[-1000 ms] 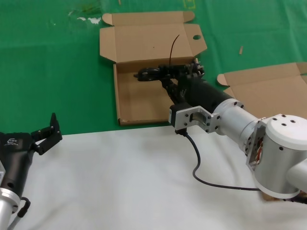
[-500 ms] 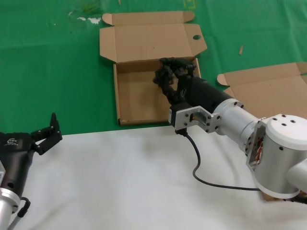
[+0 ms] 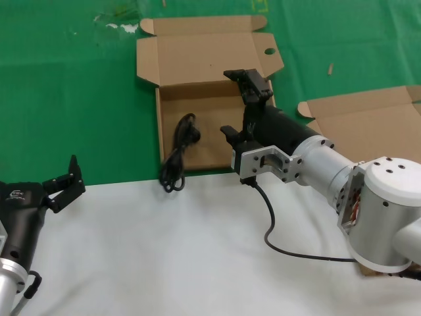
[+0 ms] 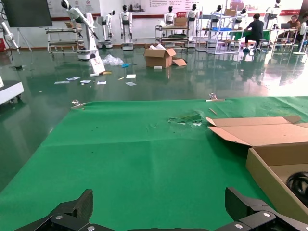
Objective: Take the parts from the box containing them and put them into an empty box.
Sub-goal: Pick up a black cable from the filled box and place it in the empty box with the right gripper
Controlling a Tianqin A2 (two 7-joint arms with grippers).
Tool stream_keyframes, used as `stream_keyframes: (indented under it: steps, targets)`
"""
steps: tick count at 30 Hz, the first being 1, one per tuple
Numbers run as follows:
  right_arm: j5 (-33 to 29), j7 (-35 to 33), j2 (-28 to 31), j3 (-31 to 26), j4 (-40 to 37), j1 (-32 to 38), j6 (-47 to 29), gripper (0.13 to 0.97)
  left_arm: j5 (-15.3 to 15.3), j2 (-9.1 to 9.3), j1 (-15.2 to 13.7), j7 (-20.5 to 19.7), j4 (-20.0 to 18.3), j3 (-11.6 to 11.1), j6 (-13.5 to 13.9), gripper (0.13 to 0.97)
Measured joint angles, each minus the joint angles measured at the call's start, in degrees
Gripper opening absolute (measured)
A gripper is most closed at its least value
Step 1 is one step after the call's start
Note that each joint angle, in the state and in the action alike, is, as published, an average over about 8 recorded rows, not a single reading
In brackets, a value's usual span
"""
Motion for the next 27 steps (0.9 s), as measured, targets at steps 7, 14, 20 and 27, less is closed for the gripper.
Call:
stream_keyframes:
  steps: [7,14,20,27]
  targets:
    - [0.0,0.0,0.0,0.0,0.0,0.0,0.0,0.772,0.0,0.0,0.0,0.0,0.0,0.0,0.0,0.966]
    - [0.0,0.0,0.0,0.0,0.0,0.0,0.0,0.889,0.0,0.0,0.0,0.0,0.0,0.0,0.0,0.966]
    - [0.0,0.0,0.0,0.0,0.0,0.0,0.0,0.906,0.0,0.0,0.0,0.0,0.0,0.0,0.0,0.966]
    - [0.0,0.0,0.0,0.0,0.0,0.0,0.0,0.957,0.0,0.0,0.0,0.0,0.0,0.0,0.0,0.966]
